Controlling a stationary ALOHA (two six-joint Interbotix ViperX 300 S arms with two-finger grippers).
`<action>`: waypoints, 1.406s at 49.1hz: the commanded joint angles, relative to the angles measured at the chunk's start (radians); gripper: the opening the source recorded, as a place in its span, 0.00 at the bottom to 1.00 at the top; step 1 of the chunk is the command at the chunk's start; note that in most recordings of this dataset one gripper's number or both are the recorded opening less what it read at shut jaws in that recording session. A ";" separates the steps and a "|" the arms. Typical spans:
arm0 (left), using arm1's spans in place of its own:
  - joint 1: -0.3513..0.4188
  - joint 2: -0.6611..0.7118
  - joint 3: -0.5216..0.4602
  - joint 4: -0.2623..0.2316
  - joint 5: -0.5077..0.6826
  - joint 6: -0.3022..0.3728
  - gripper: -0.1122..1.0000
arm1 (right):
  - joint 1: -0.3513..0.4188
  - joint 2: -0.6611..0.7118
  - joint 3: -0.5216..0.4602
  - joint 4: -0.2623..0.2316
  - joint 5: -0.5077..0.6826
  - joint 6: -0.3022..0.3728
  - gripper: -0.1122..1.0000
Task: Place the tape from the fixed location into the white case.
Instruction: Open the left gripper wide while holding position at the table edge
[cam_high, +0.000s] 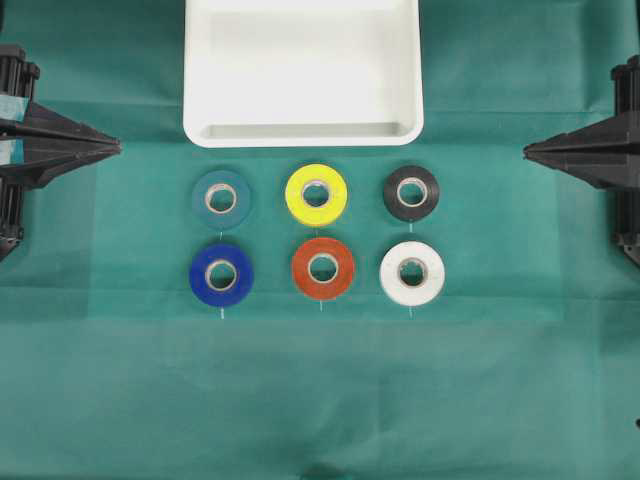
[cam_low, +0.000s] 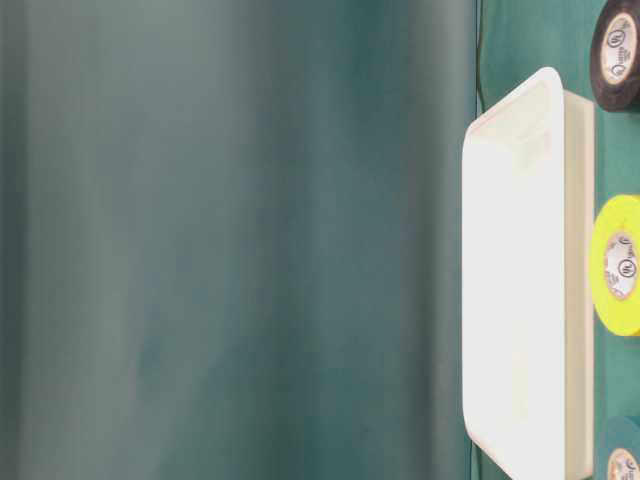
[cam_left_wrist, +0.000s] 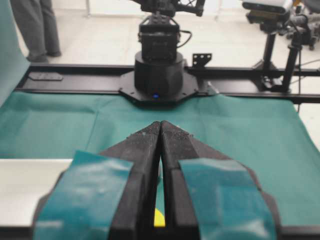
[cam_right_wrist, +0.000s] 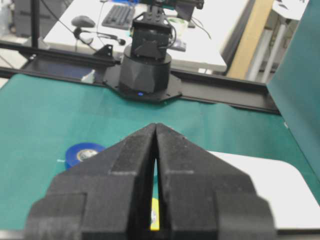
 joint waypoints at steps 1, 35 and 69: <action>-0.012 0.003 -0.017 -0.002 0.000 0.005 0.12 | 0.000 0.008 -0.034 0.005 -0.005 0.003 0.10; -0.012 0.011 -0.021 -0.002 0.031 0.012 0.12 | 0.000 0.009 -0.054 0.002 0.121 0.003 0.10; 0.018 0.012 -0.023 -0.002 0.032 0.006 0.96 | -0.002 0.009 -0.055 0.002 0.138 0.002 0.10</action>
